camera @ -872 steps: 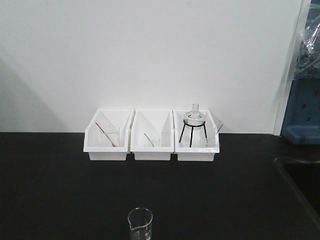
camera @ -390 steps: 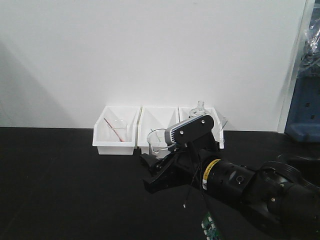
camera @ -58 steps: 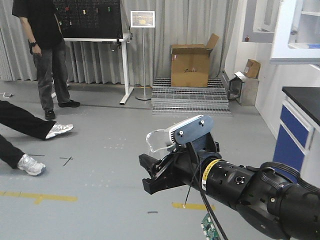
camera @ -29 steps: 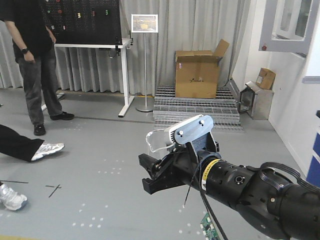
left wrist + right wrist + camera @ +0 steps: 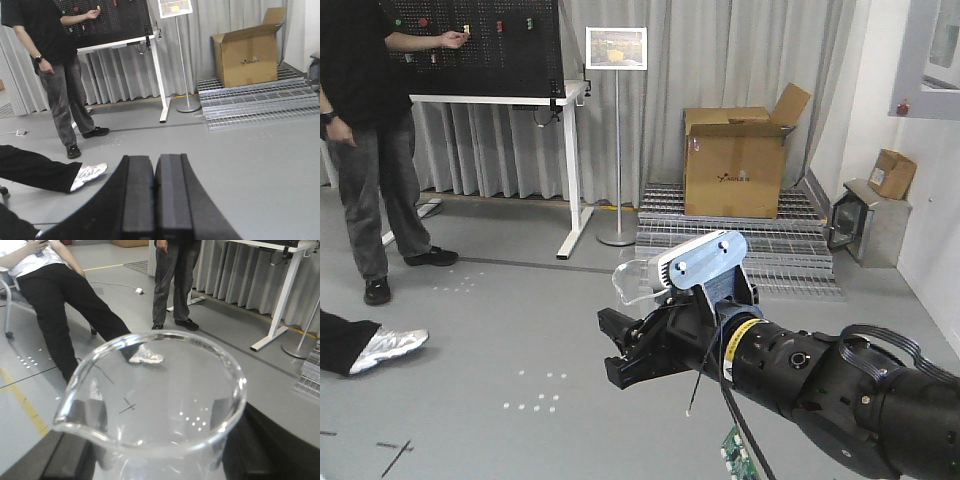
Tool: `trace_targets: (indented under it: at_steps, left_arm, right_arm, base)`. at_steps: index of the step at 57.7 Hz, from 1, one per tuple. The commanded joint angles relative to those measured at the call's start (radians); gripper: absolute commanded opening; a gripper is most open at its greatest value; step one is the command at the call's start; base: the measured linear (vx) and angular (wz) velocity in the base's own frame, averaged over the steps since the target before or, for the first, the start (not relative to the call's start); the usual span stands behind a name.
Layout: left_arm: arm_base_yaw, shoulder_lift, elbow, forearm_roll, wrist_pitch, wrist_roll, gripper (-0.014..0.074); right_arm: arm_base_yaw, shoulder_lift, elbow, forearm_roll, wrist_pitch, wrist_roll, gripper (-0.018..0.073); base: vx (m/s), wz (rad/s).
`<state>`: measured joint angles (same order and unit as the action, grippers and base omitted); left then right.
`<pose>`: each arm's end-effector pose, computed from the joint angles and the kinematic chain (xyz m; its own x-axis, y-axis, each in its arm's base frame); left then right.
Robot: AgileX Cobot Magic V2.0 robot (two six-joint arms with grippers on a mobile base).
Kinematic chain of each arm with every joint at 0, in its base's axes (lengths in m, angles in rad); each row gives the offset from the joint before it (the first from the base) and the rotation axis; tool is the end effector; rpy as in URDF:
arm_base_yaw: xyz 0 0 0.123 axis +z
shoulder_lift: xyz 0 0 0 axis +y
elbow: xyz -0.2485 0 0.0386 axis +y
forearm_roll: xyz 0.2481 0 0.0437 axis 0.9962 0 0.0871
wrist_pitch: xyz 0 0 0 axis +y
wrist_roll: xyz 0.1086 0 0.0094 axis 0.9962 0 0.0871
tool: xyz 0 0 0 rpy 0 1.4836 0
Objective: Pick beaker and place in left cabinet
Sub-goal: 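Drive and turn toward the open white cabinet holding the beaker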
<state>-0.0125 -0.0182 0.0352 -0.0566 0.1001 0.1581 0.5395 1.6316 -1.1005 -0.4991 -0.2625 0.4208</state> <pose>0.1086 -0.0020 0.1932 -0.0277 0.1020 -0.9944 0.0211 0.9946 0.1014 0.3323 0.2147 0.2579 -0.1412 -0.1583 -0.9772 -0.6242 0.7804 -0.0362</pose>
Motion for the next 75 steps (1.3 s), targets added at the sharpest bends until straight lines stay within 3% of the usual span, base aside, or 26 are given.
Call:
trace_targets:
  at_steps: [1,75]
  left_arm:
    - [-0.002,-0.010,-0.018,-0.005,-0.082,-0.002,-0.0006]
    - [-0.002,-0.010,-0.018,-0.005,-0.082,-0.002,-0.0006]
  right_arm:
    - [-0.003,-0.042,-0.031,0.008,-0.070,0.000,0.0145]
    - [-0.003,-0.042,-0.031,0.008,-0.061,0.000,0.0145]
  base:
    - [0.68,0.02]
    - [0.66,-0.03]
